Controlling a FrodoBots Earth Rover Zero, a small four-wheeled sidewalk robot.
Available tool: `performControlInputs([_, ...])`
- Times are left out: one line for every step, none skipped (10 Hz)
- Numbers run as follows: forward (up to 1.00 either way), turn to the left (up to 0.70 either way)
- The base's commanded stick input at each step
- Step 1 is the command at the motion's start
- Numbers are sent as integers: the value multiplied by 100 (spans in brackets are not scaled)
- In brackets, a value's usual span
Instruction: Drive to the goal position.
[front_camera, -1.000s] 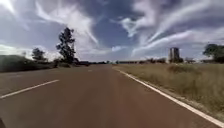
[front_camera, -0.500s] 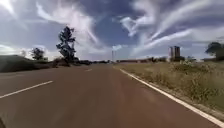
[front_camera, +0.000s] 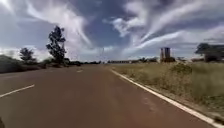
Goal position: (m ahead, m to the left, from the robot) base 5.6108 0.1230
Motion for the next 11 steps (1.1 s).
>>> performControlInputs([100,0])
performControlInputs([100,2])
performControlInputs([100,40])
performControlInputs([100,40])
performControlInputs([100,10])
performControlInputs([100,4])
performControlInputs([100,0])
performControlInputs([100,0])
performControlInputs([100,0])
performControlInputs([100,0])
performControlInputs([100,0])
